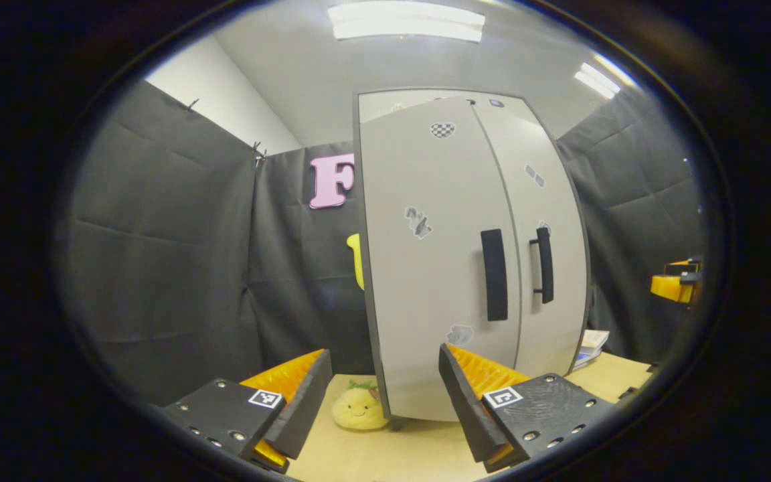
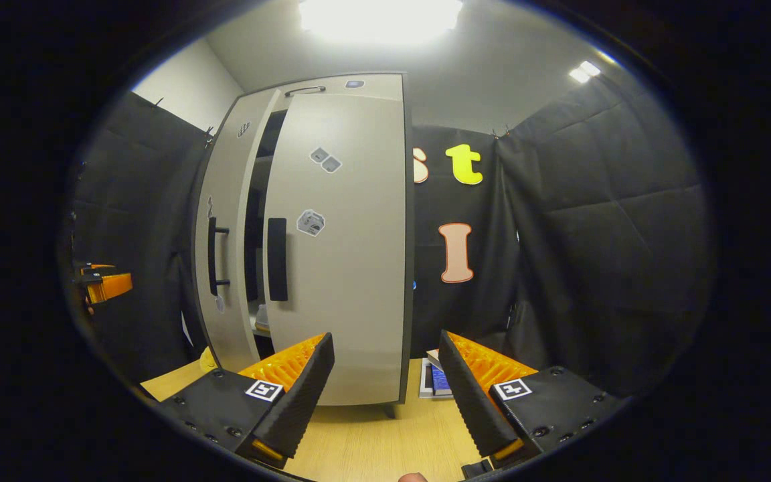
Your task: Grab one shoe with the right hand and put it into the shoe cabinet, grab the other shoe with the left hand and put it into the shoe cabinet; then close the right door with the right hand and the left door with the left hand.
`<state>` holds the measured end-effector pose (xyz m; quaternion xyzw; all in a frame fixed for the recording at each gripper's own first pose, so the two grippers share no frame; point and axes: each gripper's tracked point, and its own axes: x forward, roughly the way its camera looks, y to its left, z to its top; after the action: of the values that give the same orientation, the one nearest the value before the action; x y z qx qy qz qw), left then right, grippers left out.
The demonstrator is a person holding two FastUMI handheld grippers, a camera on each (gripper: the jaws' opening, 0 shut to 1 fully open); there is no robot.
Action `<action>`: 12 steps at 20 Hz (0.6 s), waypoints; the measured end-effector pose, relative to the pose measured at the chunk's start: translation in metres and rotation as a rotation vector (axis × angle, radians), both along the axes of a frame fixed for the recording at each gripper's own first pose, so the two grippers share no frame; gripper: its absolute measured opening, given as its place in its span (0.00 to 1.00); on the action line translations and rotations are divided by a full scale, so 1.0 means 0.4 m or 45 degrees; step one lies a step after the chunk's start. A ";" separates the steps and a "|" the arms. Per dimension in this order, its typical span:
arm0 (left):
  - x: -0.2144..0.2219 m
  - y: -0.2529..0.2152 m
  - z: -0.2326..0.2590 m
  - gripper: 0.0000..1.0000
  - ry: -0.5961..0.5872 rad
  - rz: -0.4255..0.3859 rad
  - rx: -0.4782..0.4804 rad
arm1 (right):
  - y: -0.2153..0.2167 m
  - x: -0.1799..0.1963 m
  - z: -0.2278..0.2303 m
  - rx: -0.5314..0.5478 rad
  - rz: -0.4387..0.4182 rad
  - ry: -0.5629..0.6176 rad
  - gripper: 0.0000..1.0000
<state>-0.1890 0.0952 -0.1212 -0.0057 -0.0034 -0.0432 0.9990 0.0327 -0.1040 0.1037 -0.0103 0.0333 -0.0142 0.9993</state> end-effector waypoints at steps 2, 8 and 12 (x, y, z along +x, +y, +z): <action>-0.031 0.002 -0.008 0.90 0.006 -0.001 0.014 | 0.002 -0.018 -0.001 0.002 0.005 -0.002 0.99; -0.139 0.007 -0.071 0.91 0.047 0.014 0.025 | 0.020 -0.065 -0.003 -0.003 0.034 -0.025 0.99; -0.188 0.037 -0.104 0.90 0.086 0.034 0.022 | 0.022 -0.093 -0.015 -0.038 0.050 -0.021 0.98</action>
<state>-0.2640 0.1101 -0.1629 0.0016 0.0308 -0.0297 0.9991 -0.0046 -0.0952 0.0976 -0.0257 0.0245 0.0047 0.9994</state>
